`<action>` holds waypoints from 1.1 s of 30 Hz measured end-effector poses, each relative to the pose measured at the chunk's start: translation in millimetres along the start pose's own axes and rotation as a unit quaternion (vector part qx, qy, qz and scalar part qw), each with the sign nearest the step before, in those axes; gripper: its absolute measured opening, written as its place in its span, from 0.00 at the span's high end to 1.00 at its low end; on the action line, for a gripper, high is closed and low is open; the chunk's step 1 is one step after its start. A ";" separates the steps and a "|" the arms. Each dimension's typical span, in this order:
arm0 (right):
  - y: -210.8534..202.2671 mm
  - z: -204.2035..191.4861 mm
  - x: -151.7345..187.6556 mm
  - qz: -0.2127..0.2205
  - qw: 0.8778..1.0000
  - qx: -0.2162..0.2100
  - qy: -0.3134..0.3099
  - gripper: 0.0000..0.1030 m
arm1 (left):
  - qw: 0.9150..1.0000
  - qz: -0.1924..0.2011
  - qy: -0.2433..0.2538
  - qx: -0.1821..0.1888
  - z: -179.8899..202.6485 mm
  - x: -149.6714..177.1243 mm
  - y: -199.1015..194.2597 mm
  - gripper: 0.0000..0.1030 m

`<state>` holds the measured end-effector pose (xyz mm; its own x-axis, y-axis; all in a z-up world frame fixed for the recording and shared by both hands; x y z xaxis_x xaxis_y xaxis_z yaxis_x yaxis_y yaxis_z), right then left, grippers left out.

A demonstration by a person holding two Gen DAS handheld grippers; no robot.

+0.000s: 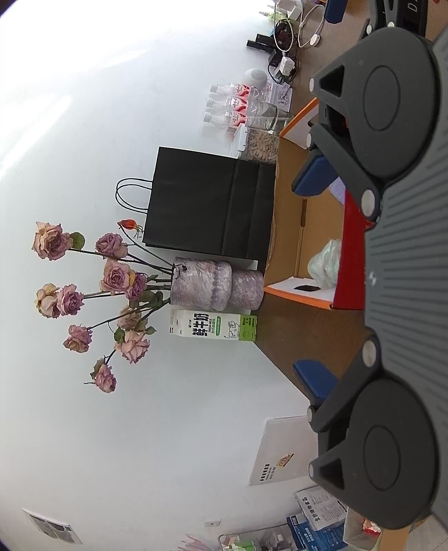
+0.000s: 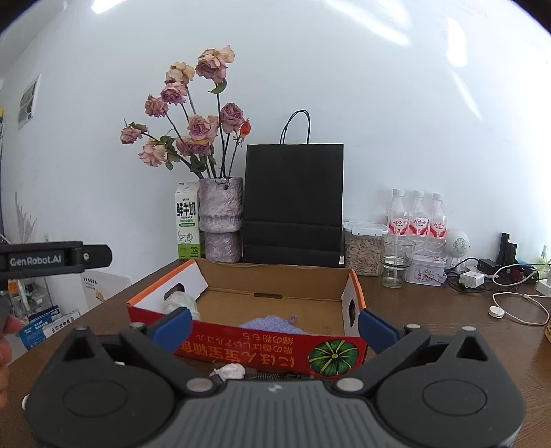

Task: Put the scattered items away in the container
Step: 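Withdraw both tools from the box back to the table, then grasp the second white cap with left while right grasps the cotton-bud tub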

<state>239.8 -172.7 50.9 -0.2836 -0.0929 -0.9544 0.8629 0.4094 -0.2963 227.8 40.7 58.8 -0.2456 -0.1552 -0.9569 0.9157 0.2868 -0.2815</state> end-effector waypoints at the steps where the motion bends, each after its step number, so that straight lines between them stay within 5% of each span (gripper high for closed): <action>1: -3.9 -1.6 3.5 -0.003 1.000 -0.001 -0.001 0.00 | 1.000 -0.003 0.001 -0.003 -5.5 2.4 -2.8 0.00; 12: -28.8 -15.2 51.4 -0.056 0.998 -0.017 0.002 0.00 | 0.998 -0.042 0.023 -0.035 -62.2 43.5 -26.5 0.00; 22: -32.8 -35.4 107.5 -0.128 0.991 -0.047 0.015 0.00 | 0.990 -0.127 0.043 -0.042 -98.9 116.0 -41.2 0.00; 33: -27.2 -44.1 114.8 -0.138 0.989 -0.048 0.019 0.00 | 0.986 -0.157 0.037 -0.044 -103.2 140.8 -31.5 0.00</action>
<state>165.3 -154.4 -49.0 -0.5205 -0.1789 -0.8349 0.7075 0.4571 -0.5390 131.5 107.4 -74.4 -0.5382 -0.1816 -0.8230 0.7601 0.3174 -0.5670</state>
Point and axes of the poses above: each gripper's, at about its wrist camera, not at the fingertips, and y roughly the way its jaws point, z to its right, x to its underside, the point moved 10 cm from there along y, roughly the way its jaws point, and after that the axes turned 6 degrees about -x, right-handed, at the moved point
